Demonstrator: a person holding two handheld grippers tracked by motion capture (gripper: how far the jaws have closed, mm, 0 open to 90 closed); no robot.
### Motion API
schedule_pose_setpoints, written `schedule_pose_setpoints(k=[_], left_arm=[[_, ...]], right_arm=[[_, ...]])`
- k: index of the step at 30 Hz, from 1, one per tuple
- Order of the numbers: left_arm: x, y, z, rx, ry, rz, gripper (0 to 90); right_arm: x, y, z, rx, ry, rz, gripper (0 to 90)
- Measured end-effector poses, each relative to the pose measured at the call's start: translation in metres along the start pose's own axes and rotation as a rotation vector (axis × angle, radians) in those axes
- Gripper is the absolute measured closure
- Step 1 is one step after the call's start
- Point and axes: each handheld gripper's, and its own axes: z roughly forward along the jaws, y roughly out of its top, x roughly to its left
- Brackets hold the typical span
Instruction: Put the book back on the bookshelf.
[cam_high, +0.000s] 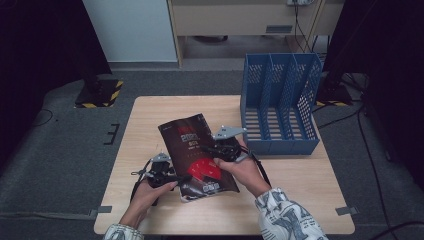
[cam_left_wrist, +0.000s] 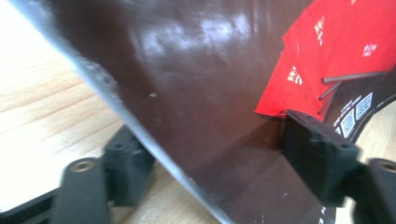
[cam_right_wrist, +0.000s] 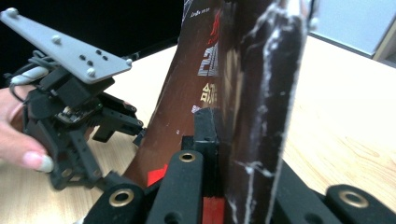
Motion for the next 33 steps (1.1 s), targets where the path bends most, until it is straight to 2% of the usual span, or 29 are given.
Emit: schedule_pose_setpoints(k=[1, 4, 5, 7, 11, 14, 17, 18, 19, 21, 22, 23, 25, 29, 32, 33], left_arm=[[0.001, 0.0, -0.001, -0.004, -0.002, -0.008, 42.5], [0.004, 0.001, -0.006, -0.027, -0.012, -0.021, 57.3], [0.004, 0.001, -0.007, -0.032, -0.009, -0.018, 57.3], [0.004, 0.003, -0.01, -0.047, -0.011, -0.014, 70.7], [0.001, 0.006, -0.011, -0.041, -0.006, 0.008, 80.9], [-0.002, 0.01, -0.013, -0.047, 0.005, 0.026, 83.6], [-0.005, 0.015, -0.016, -0.064, 0.05, 0.055, 84.3], [-0.005, 0.015, -0.016, -0.064, 0.05, 0.055, 84.5], [-0.006, 0.017, -0.018, -0.076, 0.077, 0.07, 84.6], [-0.007, 0.019, -0.02, -0.085, 0.087, 0.073, 85.1], [-0.009, 0.021, -0.023, -0.101, 0.125, 0.096, 85.2], [-0.009, 0.021, -0.023, -0.101, 0.125, 0.096, 85.4], [-0.011, 0.025, -0.029, -0.113, 0.164, 0.123, 85.7], [-0.013, 0.027, -0.031, -0.122, 0.175, 0.14, 86.1], [-0.017, 0.032, -0.034, -0.111, 0.191, 0.184, 86.3], [-0.017, 0.032, -0.034, -0.111, 0.191, 0.184, 86.3]], right_arm=[[0.0, 0.002, 0.0, 0.0, 0.002, -0.01, 87.0], [0.001, 0.003, -0.001, -0.006, 0.0, -0.018, 87.1], [0.0, 0.004, -0.002, -0.01, 0.002, -0.018, 87.0], [-0.003, 0.005, -0.003, -0.013, 0.002, -0.026, 87.0], [-0.006, 0.005, -0.005, -0.018, -0.002, -0.043, 86.9], [-0.007, 0.005, -0.006, -0.026, 0.0, -0.05, 86.9], [-0.008, 0.007, -0.009, -0.044, -0.01, -0.07, 86.9], [-0.008, 0.007, -0.009, -0.044, -0.01, -0.07, 86.9], [-0.008, 0.009, -0.008, -0.046, -0.019, -0.086, 86.8], [-0.008, 0.011, -0.008, -0.048, -0.025, -0.097, 86.8], [-0.008, 0.012, -0.008, -0.05, -0.025, -0.099, 86.7], [-0.008, 0.012, -0.008, -0.05, -0.025, -0.099, 86.7], [-0.007, 0.014, -0.009, -0.068, -0.019, -0.101, 86.6], [-0.008, 0.014, -0.011, -0.068, -0.02, -0.11, 86.6], [-0.012, 0.014, -0.014, -0.065, -0.032, -0.106, 86.6], [-0.012, 0.014, -0.014, -0.065, -0.032, -0.106, 86.6]])
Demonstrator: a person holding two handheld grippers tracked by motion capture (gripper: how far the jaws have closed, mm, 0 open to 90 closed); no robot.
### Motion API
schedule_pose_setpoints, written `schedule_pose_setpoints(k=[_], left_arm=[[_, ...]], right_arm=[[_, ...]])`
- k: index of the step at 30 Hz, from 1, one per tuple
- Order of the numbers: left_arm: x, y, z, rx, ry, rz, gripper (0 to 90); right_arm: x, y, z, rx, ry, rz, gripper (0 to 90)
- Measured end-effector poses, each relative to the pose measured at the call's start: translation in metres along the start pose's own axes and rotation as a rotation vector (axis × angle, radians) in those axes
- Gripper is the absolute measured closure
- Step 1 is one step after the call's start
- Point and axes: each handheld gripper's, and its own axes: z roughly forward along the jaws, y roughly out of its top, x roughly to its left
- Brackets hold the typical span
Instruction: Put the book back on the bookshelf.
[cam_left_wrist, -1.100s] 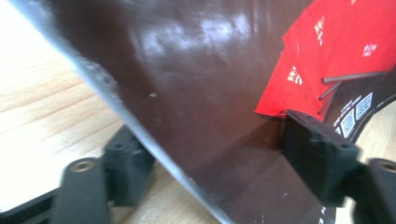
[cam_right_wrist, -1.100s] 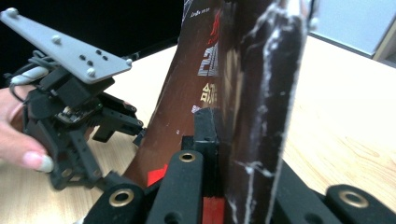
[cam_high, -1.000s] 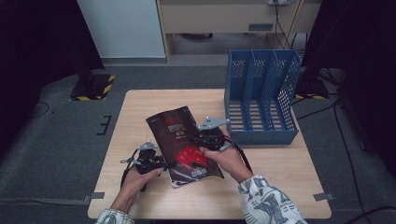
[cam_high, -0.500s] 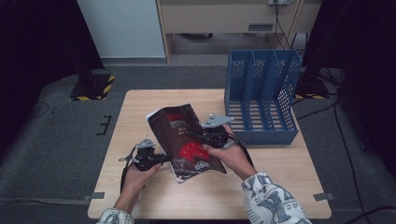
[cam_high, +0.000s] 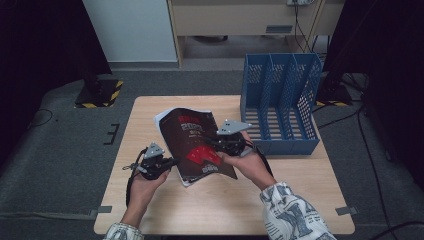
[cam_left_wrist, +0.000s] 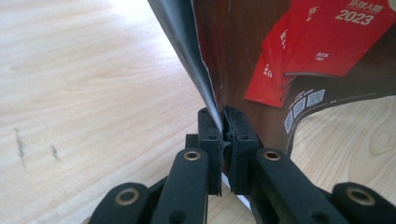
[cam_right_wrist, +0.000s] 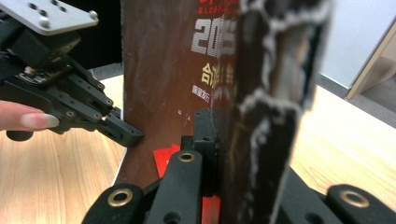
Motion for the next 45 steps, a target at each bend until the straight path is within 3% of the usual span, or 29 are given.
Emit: schedule_pose_setpoints(k=[4, 7, 11, 13, 36, 45], left_arm=[[0.0, 0.006, -0.001, 0.025, 0.002, 0.025, 86.2], [0.0, 0.014, -0.006, 0.039, 0.03, 0.055, 86.3], [0.005, 0.021, -0.01, 0.011, 0.05, 0.062, 87.1], [0.007, 0.024, -0.014, 0.0, 0.074, 0.087, 87.7], [0.005, 0.02, -0.016, -0.014, 0.056, 0.077, 87.6], [0.003, 0.02, -0.015, -0.02, 0.054, 0.084, 87.6]], right_arm=[[-0.003, -0.001, -0.002, 0.007, -0.004, -0.002, 86.5], [-0.004, 0.0, -0.002, 0.004, -0.009, -0.003, 86.3], [-0.006, 0.002, -0.001, -0.004, -0.013, 0.002, 86.0], [-0.007, 0.002, 0.0, 0.004, -0.018, -0.001, 85.4], [-0.007, 0.002, -0.008, 0.001, -0.009, -0.017, 82.6], [-0.01, 0.004, -0.017, -0.007, 0.009, -0.007, 72.8]])
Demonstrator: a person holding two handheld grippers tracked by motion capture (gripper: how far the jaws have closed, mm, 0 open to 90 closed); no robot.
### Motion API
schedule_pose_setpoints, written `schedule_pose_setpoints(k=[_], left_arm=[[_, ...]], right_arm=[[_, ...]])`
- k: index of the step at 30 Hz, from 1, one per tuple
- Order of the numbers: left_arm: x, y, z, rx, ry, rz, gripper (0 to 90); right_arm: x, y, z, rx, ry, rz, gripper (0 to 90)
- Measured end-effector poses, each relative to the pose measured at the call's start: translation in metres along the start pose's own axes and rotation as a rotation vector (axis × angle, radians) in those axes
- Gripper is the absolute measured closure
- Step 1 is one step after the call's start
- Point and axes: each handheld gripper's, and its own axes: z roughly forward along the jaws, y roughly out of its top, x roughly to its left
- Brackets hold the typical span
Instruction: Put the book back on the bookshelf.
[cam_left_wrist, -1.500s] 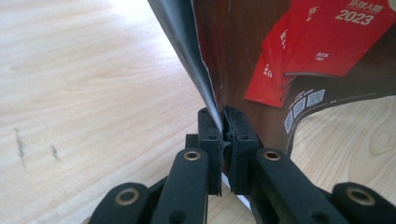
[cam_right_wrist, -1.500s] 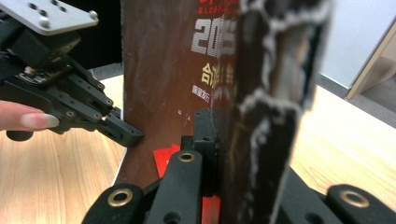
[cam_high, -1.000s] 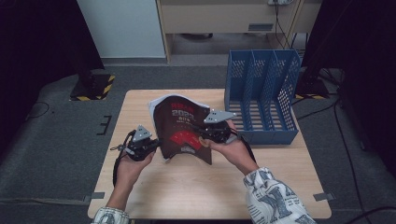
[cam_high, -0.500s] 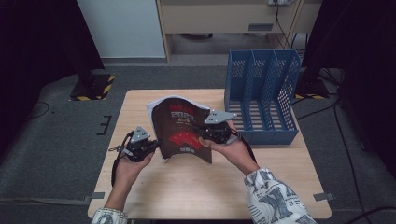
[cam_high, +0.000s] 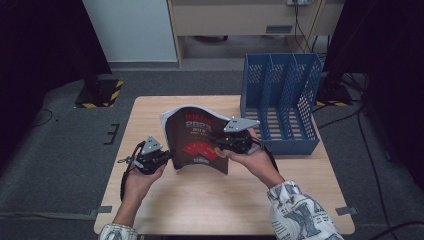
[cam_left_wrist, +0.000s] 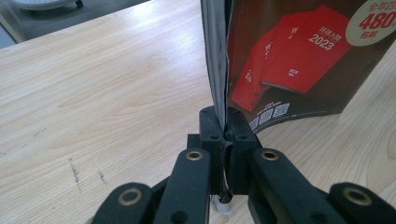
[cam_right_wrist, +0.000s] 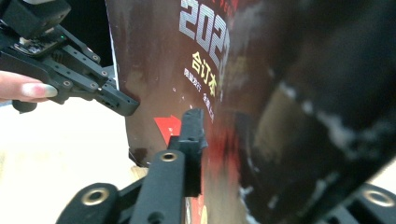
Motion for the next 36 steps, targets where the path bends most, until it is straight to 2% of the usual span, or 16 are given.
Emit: schedule_pose_setpoints(k=[8, 16, 22, 30, 36], left_arm=[[-0.002, 0.0, 0.0, -0.004, -0.003, 0.007, 87.6], [-0.002, 0.0, 0.0, -0.003, -0.007, 0.01, 87.6], [-0.002, 0.0, 0.0, -0.005, -0.009, 0.007, 87.5], [-0.002, -0.001, 0.0, -0.007, -0.013, 0.006, 87.6], [-0.001, -0.001, 0.0, -0.009, -0.017, -0.001, 87.5]], right_arm=[[-0.001, 0.004, -0.005, -0.016, 0.003, 0.005, 61.8], [-0.005, 0.017, -0.014, -0.038, 0.01, 0.004, 49.6], [-0.007, 0.024, -0.017, -0.041, 0.017, -0.006, 51.4], [-0.009, 0.035, -0.021, -0.049, 0.024, -0.026, 58.2], [-0.01, 0.041, -0.02, -0.031, 0.031, -0.041, 65.0]])
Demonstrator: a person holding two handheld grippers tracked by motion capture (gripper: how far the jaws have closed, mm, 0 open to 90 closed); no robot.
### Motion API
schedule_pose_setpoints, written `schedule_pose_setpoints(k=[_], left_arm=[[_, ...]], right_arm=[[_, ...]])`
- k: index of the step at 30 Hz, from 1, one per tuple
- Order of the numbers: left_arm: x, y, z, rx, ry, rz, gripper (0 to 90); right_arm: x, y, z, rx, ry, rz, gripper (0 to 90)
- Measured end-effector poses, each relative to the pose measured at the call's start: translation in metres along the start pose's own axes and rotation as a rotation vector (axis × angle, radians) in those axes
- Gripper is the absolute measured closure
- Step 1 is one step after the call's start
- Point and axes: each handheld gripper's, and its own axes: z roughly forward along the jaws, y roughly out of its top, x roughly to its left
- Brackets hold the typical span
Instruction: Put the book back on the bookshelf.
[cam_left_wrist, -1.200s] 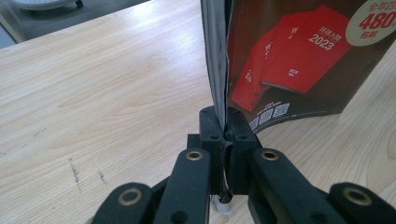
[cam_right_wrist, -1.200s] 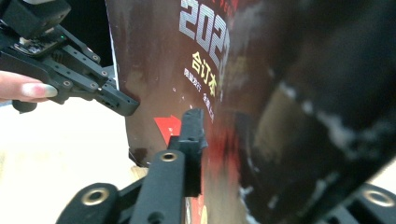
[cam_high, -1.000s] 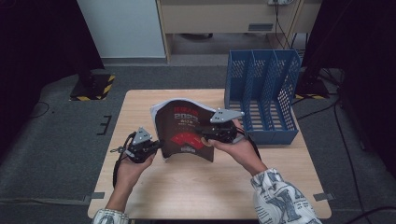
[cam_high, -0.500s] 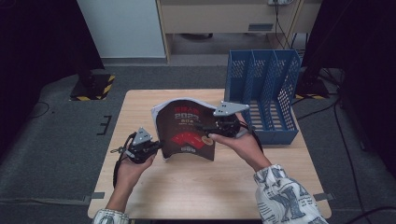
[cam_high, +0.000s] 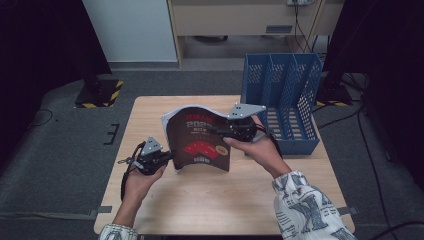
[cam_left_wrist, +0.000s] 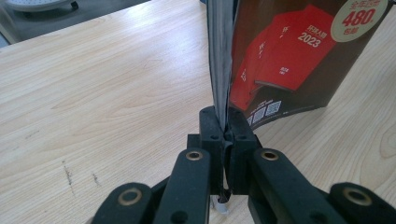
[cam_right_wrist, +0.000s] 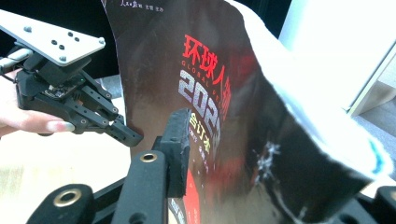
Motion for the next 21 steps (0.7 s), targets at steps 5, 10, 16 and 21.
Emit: schedule_pose_setpoints(k=[5, 10, 16, 21], left_arm=[[0.0, 0.0, -0.0003, 0.0, 0.0, 0.001, 87.6], [0.0001, -0.0001, -0.0007, -0.004, -0.003, 0.008, 87.6], [-0.0011, 0.0002, -0.0003, -0.012, -0.004, 0.016, 87.7], [-0.0007, -0.0002, -0.0007, -0.014, -0.011, 0.02, 87.7]], right_arm=[[-0.0011, 0.0035, 0.0029, 0.014, 0.011, -0.01, 68.5], [-0.0038, 0.0027, 0.0043, 0.045, -0.004, -0.02, 68.1], [-0.0088, 0.003, 0.0028, 0.027, -0.004, -0.003, 68.3], [-0.0068, 0.0058, 0.0026, 0.024, 0.013, -0.016, 69.2]])
